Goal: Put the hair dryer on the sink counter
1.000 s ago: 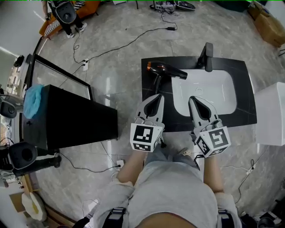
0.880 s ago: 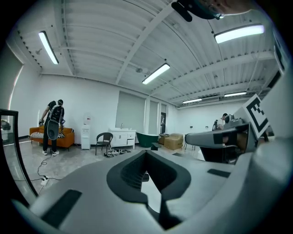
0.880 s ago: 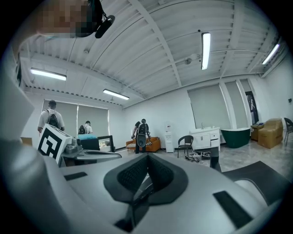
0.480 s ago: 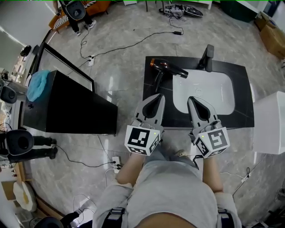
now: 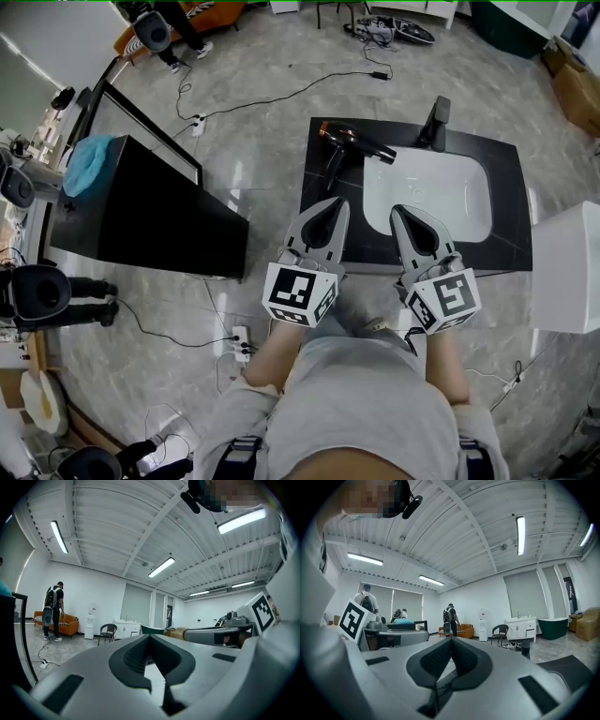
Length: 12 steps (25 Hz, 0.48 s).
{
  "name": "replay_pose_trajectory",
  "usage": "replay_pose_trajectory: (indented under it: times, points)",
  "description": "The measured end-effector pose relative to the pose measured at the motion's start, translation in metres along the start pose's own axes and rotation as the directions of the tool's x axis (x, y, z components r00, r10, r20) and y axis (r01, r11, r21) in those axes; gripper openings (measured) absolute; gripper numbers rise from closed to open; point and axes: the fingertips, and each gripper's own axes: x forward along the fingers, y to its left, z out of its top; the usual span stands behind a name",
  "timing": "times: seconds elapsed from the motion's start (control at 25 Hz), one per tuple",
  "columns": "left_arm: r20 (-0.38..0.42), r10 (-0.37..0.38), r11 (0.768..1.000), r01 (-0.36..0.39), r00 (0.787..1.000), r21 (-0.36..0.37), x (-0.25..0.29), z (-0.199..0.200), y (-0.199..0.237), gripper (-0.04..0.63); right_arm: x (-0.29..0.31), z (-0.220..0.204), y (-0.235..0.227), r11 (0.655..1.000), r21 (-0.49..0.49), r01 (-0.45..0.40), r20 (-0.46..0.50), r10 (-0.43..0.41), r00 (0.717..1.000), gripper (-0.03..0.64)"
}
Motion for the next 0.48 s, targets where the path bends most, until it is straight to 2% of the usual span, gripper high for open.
replay_pose_trajectory:
  times: [0.48]
  points:
    - [0.003, 0.006, 1.000, -0.006, 1.000, 0.003, -0.0039, 0.0019, -0.0046, 0.012, -0.0065, 0.0044, 0.0035, 1.000, -0.008, 0.004, 0.011, -0.004, 1.000, 0.009]
